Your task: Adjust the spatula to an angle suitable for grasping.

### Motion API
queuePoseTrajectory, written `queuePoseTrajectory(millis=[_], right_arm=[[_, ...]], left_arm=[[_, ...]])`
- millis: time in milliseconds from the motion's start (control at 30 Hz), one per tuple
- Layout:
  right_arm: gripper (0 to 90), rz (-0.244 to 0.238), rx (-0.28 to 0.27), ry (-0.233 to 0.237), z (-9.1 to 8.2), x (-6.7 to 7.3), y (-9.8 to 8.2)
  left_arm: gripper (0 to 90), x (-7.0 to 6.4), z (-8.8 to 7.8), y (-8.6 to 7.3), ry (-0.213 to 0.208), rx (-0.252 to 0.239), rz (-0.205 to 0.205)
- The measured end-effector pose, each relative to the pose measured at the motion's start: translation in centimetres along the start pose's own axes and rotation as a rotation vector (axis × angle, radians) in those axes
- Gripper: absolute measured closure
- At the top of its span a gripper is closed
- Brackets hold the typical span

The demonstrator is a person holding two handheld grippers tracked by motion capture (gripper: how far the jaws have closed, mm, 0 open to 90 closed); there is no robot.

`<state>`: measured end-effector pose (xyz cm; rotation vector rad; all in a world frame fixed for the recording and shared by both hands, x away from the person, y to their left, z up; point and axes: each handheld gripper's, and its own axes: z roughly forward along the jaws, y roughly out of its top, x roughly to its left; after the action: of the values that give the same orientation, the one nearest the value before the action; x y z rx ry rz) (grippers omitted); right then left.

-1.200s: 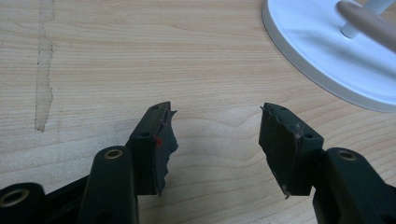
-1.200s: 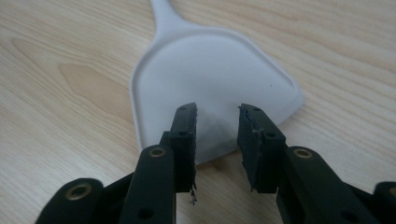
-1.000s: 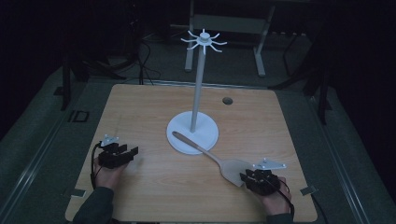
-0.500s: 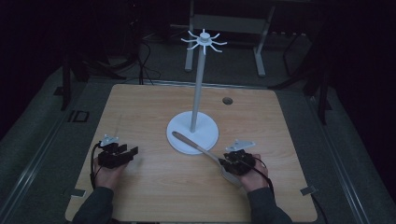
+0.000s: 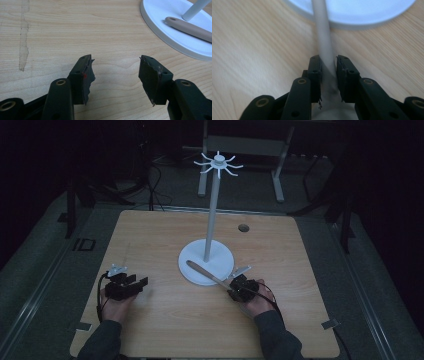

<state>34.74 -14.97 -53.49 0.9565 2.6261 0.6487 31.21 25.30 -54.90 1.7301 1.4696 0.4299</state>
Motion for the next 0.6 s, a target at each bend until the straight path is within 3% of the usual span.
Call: queuePoseTrajectory(millis=[300,400,533,600], right_arm=[[74.4,0.018,0.002,-0.023,-2.1,-0.6,-3.3],[74.0,0.025,0.018,-0.031,-3.4,-1.2,-5.2],[73.7,0.019,0.051,-0.042,-3.9,-1.3,-5.6],[69.2,0.011,0.043,-0.051,-4.4,-1.3,-5.4]], left_arm=[[44.8,0.0,0.0,0.0,0.001,0.004,0.005],[44.8,-0.1,0.1,0.0,0.002,0.005,0.005],[44.8,-0.2,0.1,0.0,0.003,0.007,0.007],[44.8,-0.2,0.1,0.0,0.003,0.006,0.007]])
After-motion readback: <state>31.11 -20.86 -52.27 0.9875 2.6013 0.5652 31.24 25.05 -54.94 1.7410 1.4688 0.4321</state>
